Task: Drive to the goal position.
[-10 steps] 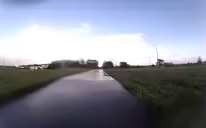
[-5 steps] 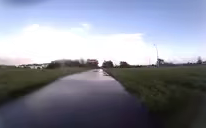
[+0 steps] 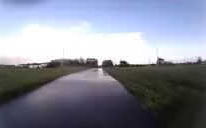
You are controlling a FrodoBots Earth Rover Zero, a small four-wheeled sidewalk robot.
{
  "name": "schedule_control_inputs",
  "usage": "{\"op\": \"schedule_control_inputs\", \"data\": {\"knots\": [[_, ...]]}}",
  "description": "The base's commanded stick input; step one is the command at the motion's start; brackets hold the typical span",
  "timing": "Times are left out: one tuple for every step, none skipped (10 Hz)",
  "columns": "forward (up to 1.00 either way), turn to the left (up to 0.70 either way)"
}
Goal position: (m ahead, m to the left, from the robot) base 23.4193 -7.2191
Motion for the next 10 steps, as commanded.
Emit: {"op": "schedule_control_inputs", "data": {"knots": [[0.45, 0.00], [0.45, 0.00], [0.45, 0.00], [0.45, 0.00], [0.45, 0.00], [0.45, 0.00], [0.45, 0.00], [0.45, 0.00], [0.45, 0.00], [0.45, 0.00]]}}
